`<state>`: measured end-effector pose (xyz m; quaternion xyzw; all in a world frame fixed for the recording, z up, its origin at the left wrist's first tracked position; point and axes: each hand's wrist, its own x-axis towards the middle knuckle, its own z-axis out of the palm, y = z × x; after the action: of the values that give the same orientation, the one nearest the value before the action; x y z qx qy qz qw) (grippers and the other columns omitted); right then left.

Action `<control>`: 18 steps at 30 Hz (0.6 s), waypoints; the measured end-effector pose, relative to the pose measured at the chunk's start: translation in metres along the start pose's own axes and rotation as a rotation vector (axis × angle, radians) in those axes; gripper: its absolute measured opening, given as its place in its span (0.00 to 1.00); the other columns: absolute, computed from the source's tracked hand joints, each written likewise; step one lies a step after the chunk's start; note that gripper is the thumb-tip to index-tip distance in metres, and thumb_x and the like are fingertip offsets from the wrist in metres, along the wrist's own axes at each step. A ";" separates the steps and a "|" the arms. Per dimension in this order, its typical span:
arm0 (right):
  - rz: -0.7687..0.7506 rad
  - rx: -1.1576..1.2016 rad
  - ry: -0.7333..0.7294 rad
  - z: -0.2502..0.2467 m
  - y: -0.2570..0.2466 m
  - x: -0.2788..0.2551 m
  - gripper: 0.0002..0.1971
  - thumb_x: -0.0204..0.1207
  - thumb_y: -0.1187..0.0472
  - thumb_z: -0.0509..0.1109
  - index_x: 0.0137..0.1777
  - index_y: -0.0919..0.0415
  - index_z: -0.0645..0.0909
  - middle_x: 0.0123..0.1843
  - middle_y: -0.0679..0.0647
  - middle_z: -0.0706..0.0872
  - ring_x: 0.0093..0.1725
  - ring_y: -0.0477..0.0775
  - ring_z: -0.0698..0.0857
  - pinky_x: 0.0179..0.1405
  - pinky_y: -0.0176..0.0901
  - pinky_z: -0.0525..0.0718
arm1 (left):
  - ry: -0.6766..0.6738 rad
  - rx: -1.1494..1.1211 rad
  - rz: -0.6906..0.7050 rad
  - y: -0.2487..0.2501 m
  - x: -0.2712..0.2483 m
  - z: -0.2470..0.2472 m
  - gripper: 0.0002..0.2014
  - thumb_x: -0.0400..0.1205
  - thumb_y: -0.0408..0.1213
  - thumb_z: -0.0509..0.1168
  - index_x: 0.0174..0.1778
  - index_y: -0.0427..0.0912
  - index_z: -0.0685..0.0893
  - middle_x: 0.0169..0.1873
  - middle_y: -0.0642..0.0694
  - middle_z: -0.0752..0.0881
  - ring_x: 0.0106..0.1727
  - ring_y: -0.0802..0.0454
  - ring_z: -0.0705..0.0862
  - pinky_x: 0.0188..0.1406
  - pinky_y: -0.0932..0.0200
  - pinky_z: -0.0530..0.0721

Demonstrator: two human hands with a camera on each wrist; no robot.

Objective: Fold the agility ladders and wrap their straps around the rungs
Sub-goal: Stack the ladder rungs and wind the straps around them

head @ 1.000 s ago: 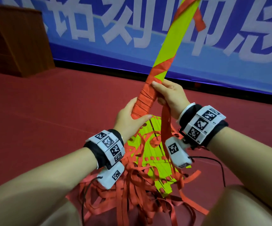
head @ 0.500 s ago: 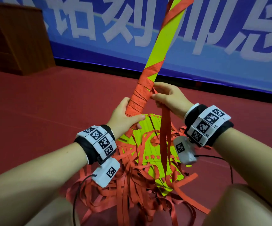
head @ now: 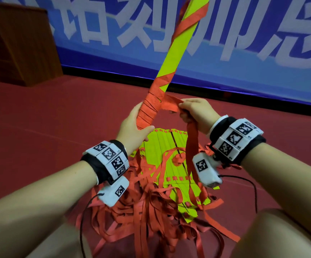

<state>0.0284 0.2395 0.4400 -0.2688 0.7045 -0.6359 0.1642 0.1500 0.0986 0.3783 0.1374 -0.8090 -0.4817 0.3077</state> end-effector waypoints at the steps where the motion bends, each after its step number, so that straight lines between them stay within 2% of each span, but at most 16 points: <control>1: 0.009 0.037 0.029 0.002 0.000 0.001 0.17 0.82 0.74 0.57 0.31 0.63 0.75 0.24 0.56 0.71 0.17 0.44 0.67 0.13 0.30 0.61 | -0.008 0.089 0.013 -0.002 0.000 0.002 0.38 0.80 0.33 0.70 0.82 0.59 0.61 0.41 0.48 0.87 0.29 0.50 0.86 0.35 0.56 0.87; 3: 0.022 0.022 0.070 0.008 0.002 0.002 0.17 0.83 0.71 0.60 0.31 0.62 0.73 0.26 0.56 0.70 0.17 0.44 0.69 0.13 0.30 0.63 | -0.048 0.228 0.020 -0.003 -0.002 0.008 0.40 0.84 0.37 0.65 0.84 0.64 0.49 0.44 0.40 0.88 0.35 0.43 0.87 0.42 0.47 0.87; 5: 0.038 -0.039 0.089 0.014 0.005 0.003 0.17 0.84 0.66 0.61 0.31 0.63 0.74 0.28 0.58 0.73 0.20 0.48 0.70 0.15 0.31 0.65 | -0.101 0.270 -0.009 0.000 -0.006 0.017 0.36 0.87 0.38 0.58 0.83 0.67 0.44 0.50 0.34 0.86 0.38 0.38 0.85 0.43 0.45 0.85; 7: 0.042 -0.089 0.122 0.020 0.007 0.003 0.19 0.84 0.61 0.62 0.31 0.62 0.79 0.27 0.59 0.78 0.20 0.48 0.71 0.19 0.33 0.68 | -0.127 0.303 -0.006 0.004 -0.011 0.026 0.31 0.89 0.43 0.52 0.82 0.70 0.43 0.51 0.35 0.79 0.41 0.35 0.82 0.47 0.47 0.82; 9: 0.007 -0.129 0.183 0.022 0.006 0.000 0.21 0.83 0.57 0.64 0.28 0.59 0.80 0.20 0.51 0.79 0.16 0.42 0.72 0.22 0.33 0.70 | -0.110 0.339 0.067 0.009 -0.018 0.034 0.28 0.90 0.44 0.50 0.83 0.67 0.48 0.49 0.41 0.71 0.52 0.35 0.77 0.62 0.49 0.75; 11: -0.036 -0.124 0.221 0.022 0.006 -0.002 0.21 0.83 0.57 0.65 0.27 0.58 0.79 0.13 0.44 0.76 0.13 0.37 0.71 0.20 0.29 0.69 | -0.078 0.349 0.135 0.010 -0.023 0.039 0.27 0.90 0.42 0.51 0.84 0.60 0.52 0.49 0.43 0.67 0.57 0.38 0.71 0.65 0.53 0.67; 13: -0.079 -0.097 0.224 0.022 0.007 -0.003 0.18 0.83 0.62 0.64 0.29 0.57 0.78 0.14 0.44 0.75 0.13 0.36 0.71 0.20 0.28 0.68 | -0.043 0.342 0.144 0.009 -0.021 0.041 0.28 0.89 0.41 0.55 0.84 0.57 0.54 0.49 0.43 0.66 0.58 0.39 0.70 0.65 0.54 0.65; 16: -0.124 -0.091 0.229 0.021 0.012 0.002 0.15 0.81 0.68 0.63 0.33 0.57 0.79 0.23 0.51 0.75 0.16 0.38 0.71 0.23 0.32 0.69 | -0.013 0.200 0.055 0.007 -0.015 0.039 0.36 0.84 0.42 0.65 0.84 0.59 0.53 0.52 0.43 0.70 0.58 0.39 0.75 0.67 0.46 0.73; 18: -0.131 -0.049 0.208 0.019 0.016 0.003 0.13 0.81 0.69 0.62 0.35 0.58 0.79 0.26 0.52 0.76 0.17 0.39 0.72 0.23 0.31 0.69 | -0.063 0.047 -0.072 0.009 -0.011 0.034 0.38 0.81 0.41 0.70 0.83 0.59 0.57 0.55 0.47 0.77 0.58 0.45 0.79 0.61 0.52 0.78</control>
<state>0.0344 0.2227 0.4224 -0.2508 0.7142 -0.6522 0.0416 0.1378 0.1326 0.3697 0.1581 -0.8239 -0.4775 0.2612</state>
